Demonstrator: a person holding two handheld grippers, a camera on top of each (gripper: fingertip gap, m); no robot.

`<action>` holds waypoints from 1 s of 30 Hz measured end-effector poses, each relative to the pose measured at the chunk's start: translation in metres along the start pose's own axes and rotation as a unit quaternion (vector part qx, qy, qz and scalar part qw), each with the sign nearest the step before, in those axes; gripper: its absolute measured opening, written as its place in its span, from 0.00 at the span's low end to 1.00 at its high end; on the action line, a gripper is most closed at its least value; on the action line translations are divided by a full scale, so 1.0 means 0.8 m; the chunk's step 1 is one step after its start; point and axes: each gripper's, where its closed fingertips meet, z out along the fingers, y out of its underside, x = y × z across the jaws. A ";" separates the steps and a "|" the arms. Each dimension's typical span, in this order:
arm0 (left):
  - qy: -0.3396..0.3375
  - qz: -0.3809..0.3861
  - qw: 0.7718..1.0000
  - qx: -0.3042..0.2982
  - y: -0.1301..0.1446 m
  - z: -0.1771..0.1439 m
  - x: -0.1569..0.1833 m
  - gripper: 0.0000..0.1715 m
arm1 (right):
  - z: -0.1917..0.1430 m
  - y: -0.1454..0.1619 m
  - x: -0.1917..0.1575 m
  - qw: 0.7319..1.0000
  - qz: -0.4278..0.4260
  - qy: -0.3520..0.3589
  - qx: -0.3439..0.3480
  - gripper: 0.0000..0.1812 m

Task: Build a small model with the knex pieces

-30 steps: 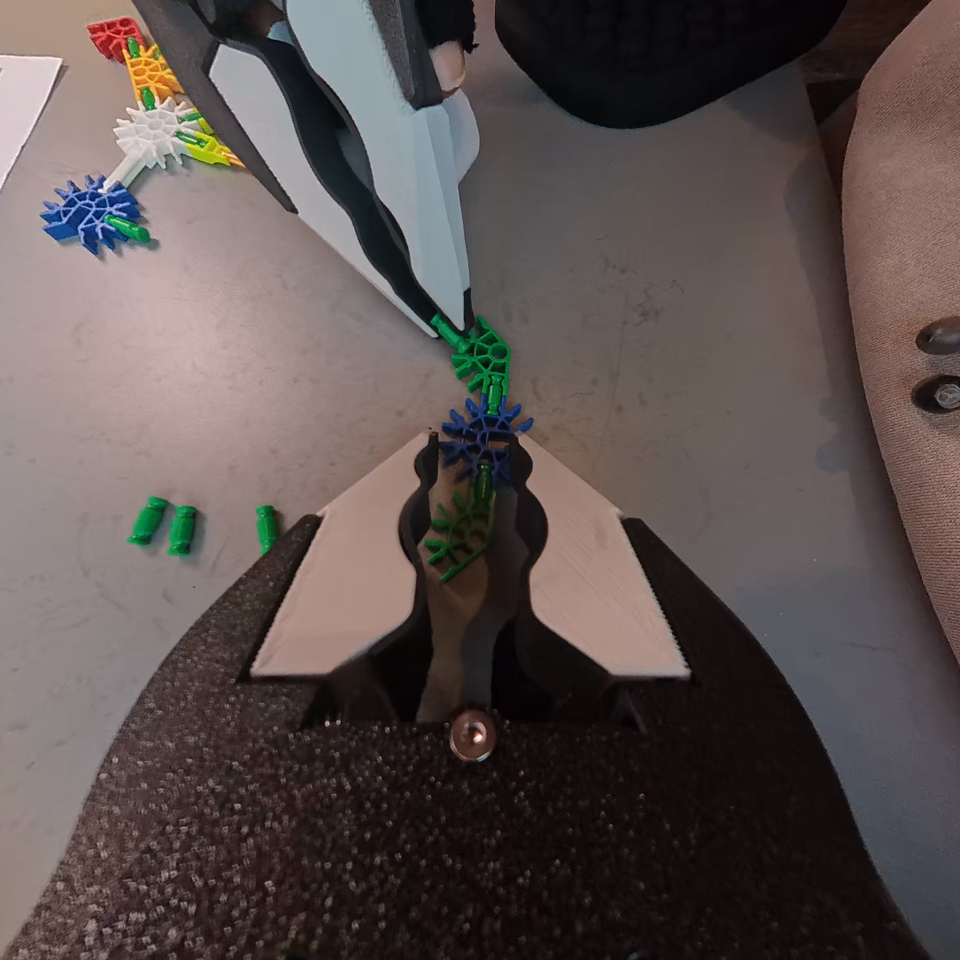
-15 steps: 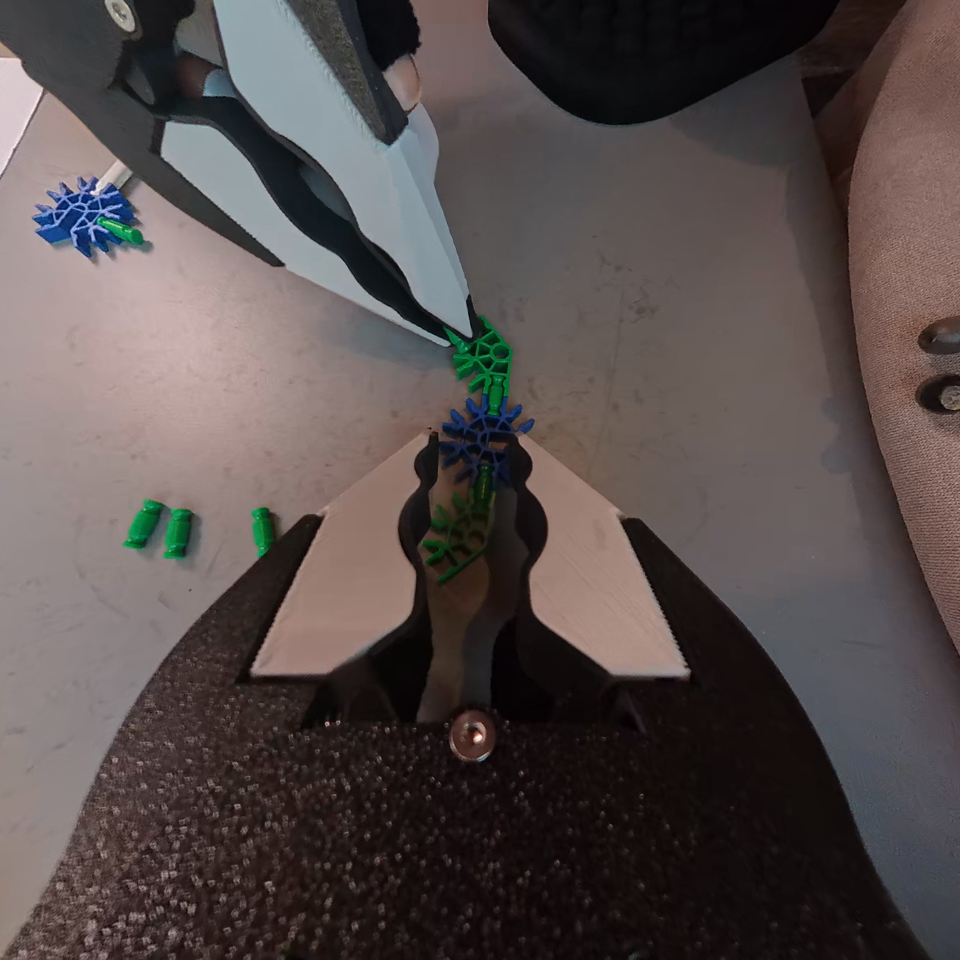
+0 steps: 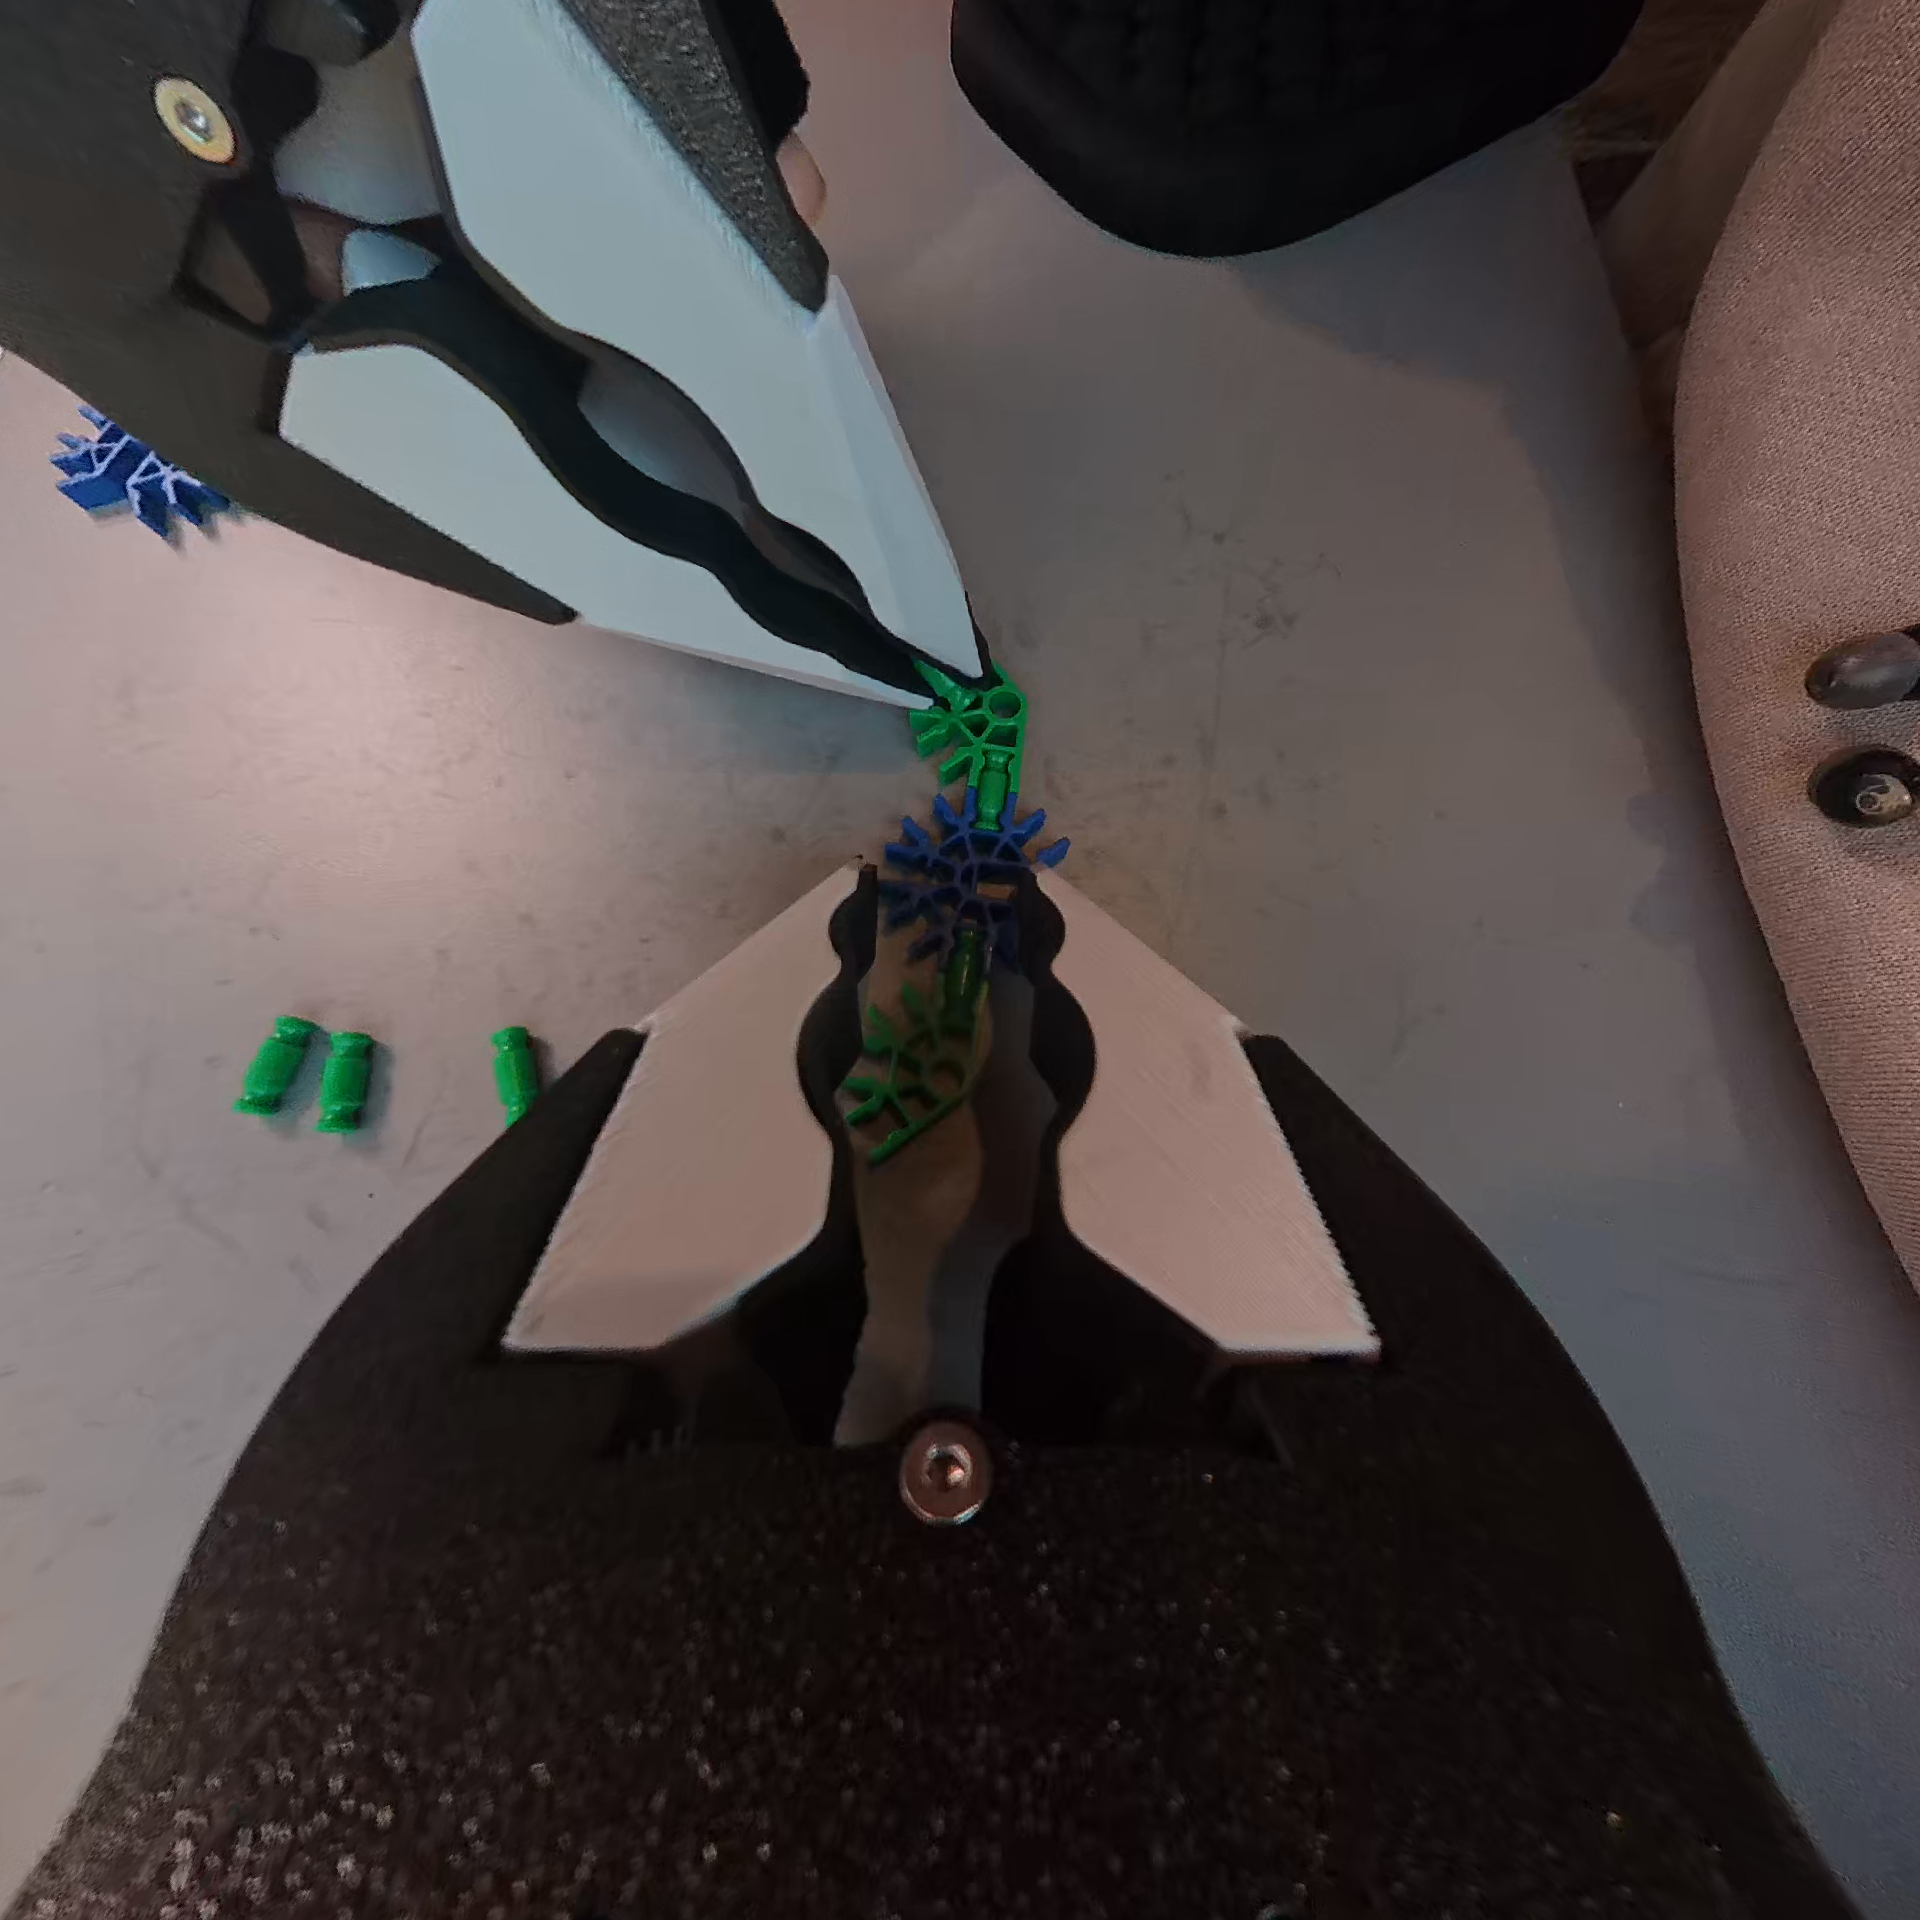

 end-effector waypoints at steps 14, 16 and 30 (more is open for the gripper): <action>0.001 0.001 1.000 0.001 0.000 0.000 0.001 0.15 | -0.016 -0.002 0.013 0.997 -0.020 0.072 0.010 0.07; 0.001 0.002 1.000 0.001 0.000 0.000 0.001 0.15 | -0.025 0.000 0.015 0.993 -0.021 0.109 0.025 0.07; -0.018 0.009 1.000 0.009 0.004 -0.015 -0.015 0.15 | -0.023 -0.001 0.023 0.952 -0.126 0.273 0.055 0.03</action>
